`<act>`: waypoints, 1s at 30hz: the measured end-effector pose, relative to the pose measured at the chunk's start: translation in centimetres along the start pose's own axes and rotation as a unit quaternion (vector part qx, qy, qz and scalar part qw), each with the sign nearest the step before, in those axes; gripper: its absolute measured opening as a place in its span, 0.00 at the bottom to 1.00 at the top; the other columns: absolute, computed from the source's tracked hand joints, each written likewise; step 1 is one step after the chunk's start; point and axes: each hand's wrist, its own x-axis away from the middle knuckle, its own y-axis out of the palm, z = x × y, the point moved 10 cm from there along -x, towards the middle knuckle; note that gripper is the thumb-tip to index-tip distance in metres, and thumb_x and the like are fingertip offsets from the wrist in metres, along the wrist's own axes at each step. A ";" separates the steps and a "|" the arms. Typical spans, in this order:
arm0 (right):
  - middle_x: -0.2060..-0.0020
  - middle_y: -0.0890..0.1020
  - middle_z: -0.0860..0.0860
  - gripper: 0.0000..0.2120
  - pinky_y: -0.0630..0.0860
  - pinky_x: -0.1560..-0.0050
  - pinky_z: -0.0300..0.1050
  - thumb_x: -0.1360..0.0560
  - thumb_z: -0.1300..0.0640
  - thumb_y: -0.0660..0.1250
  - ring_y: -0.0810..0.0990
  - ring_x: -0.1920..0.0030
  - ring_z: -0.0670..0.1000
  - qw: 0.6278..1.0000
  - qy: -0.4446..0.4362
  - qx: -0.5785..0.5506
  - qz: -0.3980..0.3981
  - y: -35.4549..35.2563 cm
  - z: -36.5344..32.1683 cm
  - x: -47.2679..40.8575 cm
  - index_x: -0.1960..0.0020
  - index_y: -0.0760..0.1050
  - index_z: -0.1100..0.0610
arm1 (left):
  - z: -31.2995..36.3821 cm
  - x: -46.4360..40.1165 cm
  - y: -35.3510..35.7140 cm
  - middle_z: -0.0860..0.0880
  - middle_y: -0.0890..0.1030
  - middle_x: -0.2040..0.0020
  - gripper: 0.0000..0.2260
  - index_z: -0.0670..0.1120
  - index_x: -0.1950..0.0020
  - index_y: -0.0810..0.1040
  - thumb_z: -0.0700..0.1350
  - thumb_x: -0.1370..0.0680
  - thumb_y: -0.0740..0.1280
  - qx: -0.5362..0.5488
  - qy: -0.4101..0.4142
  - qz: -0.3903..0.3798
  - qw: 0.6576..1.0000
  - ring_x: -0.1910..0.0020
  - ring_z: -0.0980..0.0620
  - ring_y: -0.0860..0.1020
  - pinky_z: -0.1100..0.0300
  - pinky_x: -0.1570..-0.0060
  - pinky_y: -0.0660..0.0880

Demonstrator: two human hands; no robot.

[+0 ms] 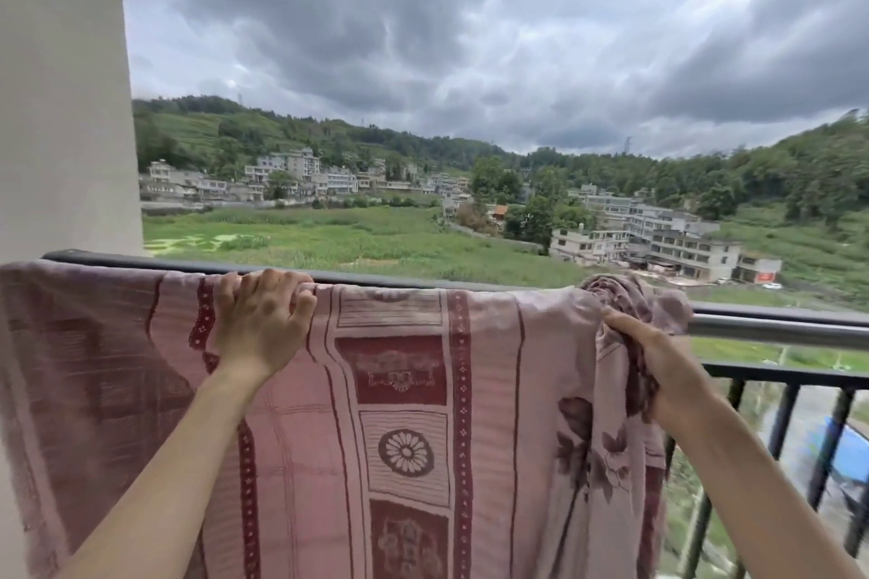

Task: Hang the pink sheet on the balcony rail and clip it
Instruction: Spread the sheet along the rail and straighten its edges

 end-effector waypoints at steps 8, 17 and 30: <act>0.59 0.84 0.58 0.11 0.78 0.49 0.51 0.33 0.54 0.74 0.83 0.59 0.56 0.998 -0.051 0.008 0.033 0.2 1.1 0.3 0.54 0.83 0.60 | 13.3 2.7 -0.3 0.49 0.78 0.39 0.23 0.47 0.41 0.77 0.52 0.23 0.47 0.074 0.117 0.030 0.990 0.35 0.49 0.72 0.37 0.30 0.45; 0.61 0.85 0.54 0.11 0.80 0.58 0.46 0.31 0.58 0.73 0.84 0.60 0.53 0.997 -0.072 0.027 0.023 -1.0 0.5 0.8 0.51 0.81 0.60 | 22.9 4.1 4.2 0.51 0.71 0.44 0.20 0.53 0.40 0.68 0.57 0.20 0.42 0.045 0.153 -0.020 0.987 0.40 0.49 0.67 0.52 0.37 0.45; 0.74 0.81 0.49 0.07 0.75 0.74 0.35 0.26 0.59 0.66 0.79 0.75 0.45 0.993 -0.088 -0.070 0.021 -12.5 -5.3 -0.4 0.61 0.80 0.57 | 22.9 4.0 4.1 0.49 0.74 0.50 0.24 0.49 0.45 0.72 0.56 0.24 0.40 0.025 0.121 0.020 0.992 0.46 0.46 0.71 0.49 0.37 0.52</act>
